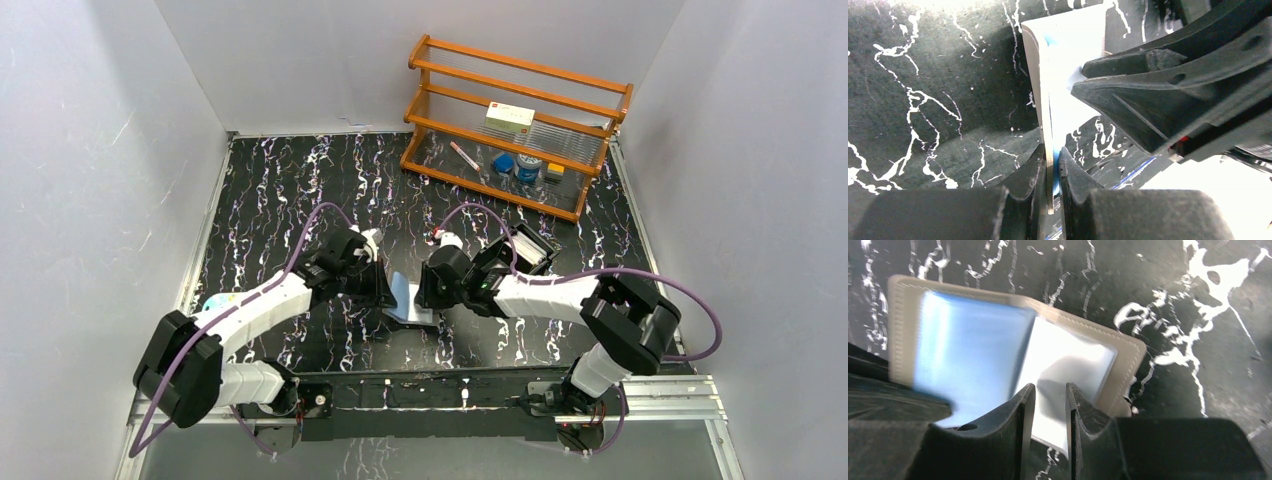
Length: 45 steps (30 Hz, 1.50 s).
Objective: Put the credit cards into the card holder
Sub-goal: Turn over the card slot in the card holder, then pick up the credit card from the storage box.
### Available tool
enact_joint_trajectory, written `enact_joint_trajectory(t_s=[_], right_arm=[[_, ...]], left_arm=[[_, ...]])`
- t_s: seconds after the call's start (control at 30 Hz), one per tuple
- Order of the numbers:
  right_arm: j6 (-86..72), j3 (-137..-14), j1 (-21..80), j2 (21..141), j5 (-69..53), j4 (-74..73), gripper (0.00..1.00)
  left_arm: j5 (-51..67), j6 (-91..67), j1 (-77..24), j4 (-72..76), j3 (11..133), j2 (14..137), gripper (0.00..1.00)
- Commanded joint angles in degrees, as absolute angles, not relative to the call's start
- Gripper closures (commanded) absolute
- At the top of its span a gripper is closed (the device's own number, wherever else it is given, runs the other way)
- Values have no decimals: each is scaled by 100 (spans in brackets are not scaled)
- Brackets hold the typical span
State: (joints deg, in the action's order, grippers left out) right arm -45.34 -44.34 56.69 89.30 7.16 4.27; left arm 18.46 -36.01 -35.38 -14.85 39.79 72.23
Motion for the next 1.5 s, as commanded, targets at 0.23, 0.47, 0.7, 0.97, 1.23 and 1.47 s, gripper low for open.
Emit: enact_joint_trajectory(t_s=[0.23, 0.47, 0.7, 0.97, 1.23, 1.47], right_arm=[[-4445, -3816, 5678, 8702, 1218, -289, 63], [-4100, -4080, 5678, 8249, 836, -386, 63], [-3796, -4407, 5678, 7650, 583, -480, 58], [-2576, -5215, 5638, 7166, 1641, -1324, 57], [-916, -6209, 4985, 7595, 2873, -2562, 55], [244, -6089, 4316, 7601, 3268, -2635, 48]], left_arm=[[2245, -4640, -3562, -494, 2880, 6988, 100], [2446, -4428, -3566, -377, 2891, 6782, 100], [2472, -4039, -3568, -699, 3161, 6815, 100], [2485, -3867, -3586, -896, 3390, 6835, 100], [2660, -3764, -3595, -922, 3416, 6963, 100], [2685, -3742, -3603, -1001, 3415, 6834, 100]])
